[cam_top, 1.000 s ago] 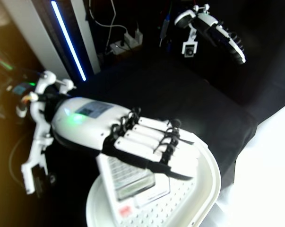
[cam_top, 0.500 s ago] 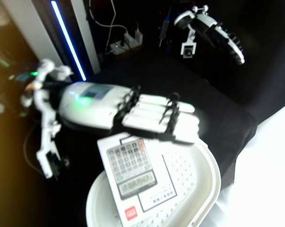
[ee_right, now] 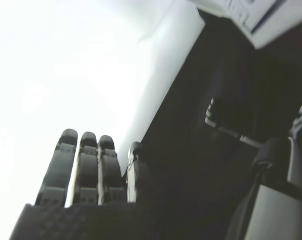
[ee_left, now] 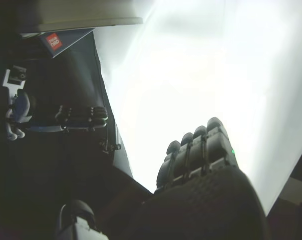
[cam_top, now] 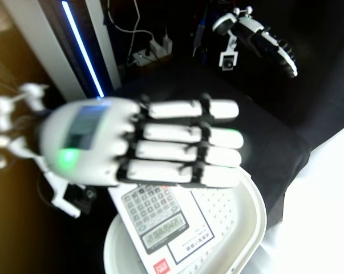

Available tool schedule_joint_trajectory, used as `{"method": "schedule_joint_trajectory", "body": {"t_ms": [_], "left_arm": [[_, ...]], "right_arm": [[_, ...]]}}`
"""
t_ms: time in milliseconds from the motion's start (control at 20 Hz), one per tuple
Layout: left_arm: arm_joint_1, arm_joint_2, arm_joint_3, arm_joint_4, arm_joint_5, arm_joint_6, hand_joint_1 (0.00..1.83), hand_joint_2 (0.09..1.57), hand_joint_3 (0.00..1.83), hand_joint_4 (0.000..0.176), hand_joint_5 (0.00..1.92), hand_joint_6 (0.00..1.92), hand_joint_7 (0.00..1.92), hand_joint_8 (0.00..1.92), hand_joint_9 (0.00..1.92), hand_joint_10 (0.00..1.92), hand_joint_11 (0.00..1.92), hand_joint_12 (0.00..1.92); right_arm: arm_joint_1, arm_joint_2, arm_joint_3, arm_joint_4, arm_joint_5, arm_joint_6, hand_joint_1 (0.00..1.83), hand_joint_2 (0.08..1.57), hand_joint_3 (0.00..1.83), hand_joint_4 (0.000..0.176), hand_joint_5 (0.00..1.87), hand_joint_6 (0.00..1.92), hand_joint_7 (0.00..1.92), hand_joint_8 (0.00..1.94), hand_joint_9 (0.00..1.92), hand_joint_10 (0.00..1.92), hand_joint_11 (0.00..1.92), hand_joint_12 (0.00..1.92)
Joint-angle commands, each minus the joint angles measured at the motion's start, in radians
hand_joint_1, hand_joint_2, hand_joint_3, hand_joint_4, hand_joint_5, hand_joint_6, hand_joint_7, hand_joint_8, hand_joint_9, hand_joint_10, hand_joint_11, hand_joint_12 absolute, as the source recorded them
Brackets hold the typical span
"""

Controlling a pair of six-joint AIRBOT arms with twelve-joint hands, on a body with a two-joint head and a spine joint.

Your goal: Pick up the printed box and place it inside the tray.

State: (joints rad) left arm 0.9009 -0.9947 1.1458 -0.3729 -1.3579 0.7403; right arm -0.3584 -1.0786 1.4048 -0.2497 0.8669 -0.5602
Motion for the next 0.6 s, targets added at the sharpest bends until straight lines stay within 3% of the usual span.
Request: {"method": "schedule_joint_trajectory", "body": {"t_ms": [0, 50, 100, 200, 300, 400, 450, 550], "left_arm": [[-0.011, 0.017, 0.001, -0.001, -0.137, 0.01, 0.08, 0.79, 0.0, 0.114, 0.0, 0.0, 0.0, 0.0, 0.0, 0.0, 0.0, 0.0], [-0.015, 0.026, -0.002, -0.001, -0.129, 0.022, 0.1, 0.8, 0.0, 0.168, 0.0, 0.0, 0.0, 0.0, 0.0, 0.0, 0.0, 0.0], [-0.02, 0.034, -0.005, 0.002, -0.123, 0.033, 0.1, 0.8, 0.0, 0.168, 0.0, 0.0, 0.0, 0.0, 0.0, 0.0, 0.0, 0.0], [-0.034, 0.048, -0.014, 0.01, -0.117, 0.055, 0.16, 0.77, 0.0, 0.175, 0.0, 0.0, 0.0, 0.0, 0.0, 0.0, 0.0, 0.0], [-0.046, 0.055, -0.016, 0.019, -0.11, 0.057, 0.1, 0.79, 0.0, 0.176, 0.0, 0.0, 0.0, 0.0, 0.0, 0.0, 0.0, 0.0], [-0.052, 0.059, -0.016, 0.024, -0.109, 0.058, 0.12, 0.78, 0.0, 0.176, 0.0, 0.0, 0.0, 0.0, 0.0, 0.0, 0.0, 0.0], [-0.053, 0.062, -0.017, 0.027, -0.115, 0.059, 0.13, 0.77, 0.0, 0.171, 0.0, 0.0, 0.0, 0.0, 0.0, 0.0, 0.0, 0.0], [-0.054, 0.073, -0.027, 0.028, -0.126, 0.066, 0.13, 0.77, 0.0, 0.164, 0.0, 0.0, 0.0, 0.0, 0.0, 0.0, 0.0, 0.0]], "right_arm": [[0.003, 0.009, -0.005, 0.031, 0.171, 0.021, 0.54, 0.64, 0.01, 0.176, 0.0, 0.0, 0.0, 0.0, 0.0, 0.0, 0.01, 0.01], [-0.008, 0.019, -0.017, 0.032, 0.199, 0.028, 0.58, 0.75, 0.0, 0.176, 0.0, 0.0, 0.0, 0.0, 0.0, 0.0, 0.01, 0.4], [-0.015, 0.028, -0.029, 0.035, 0.222, 0.029, 0.58, 0.75, 0.0, 0.176, 0.0, 0.0, 0.0, 0.0, 0.0, 0.0, 0.01, 0.4], [-0.034, 0.042, -0.053, 0.043, 0.268, 0.029, 0.62, 0.71, 0.0, 0.176, 0.0, 0.0, 0.0, 0.0, 0.0, 0.0, 0.0, 0.85], [-0.05, 0.049, -0.073, 0.045, 0.299, 0.029, 0.61, 0.73, 0.0, 0.176, 0.0, 0.0, 0.0, 0.0, 0.0, 0.0, 0.0, 1.03], [-0.059, 0.052, -0.083, 0.045, 0.322, 0.029, 0.57, 0.74, 0.0, 0.176, 0.0, 0.0, 0.0, 0.0, 0.0, 0.0, 0.0, 1.05], [-0.067, 0.054, -0.09, 0.045, 0.336, 0.029, 0.6, 0.76, 0.01, 0.176, 0.0, 0.0, 0.0, 0.0, 0.0, 0.0, 0.0, 1.15], [-0.077, 0.056, -0.1, 0.047, 0.356, 0.029, 0.61, 0.81, 0.01, 0.176, 0.0, 0.0, 0.0, 0.0, 0.0, 0.0, 0.0, 1.1]]}}
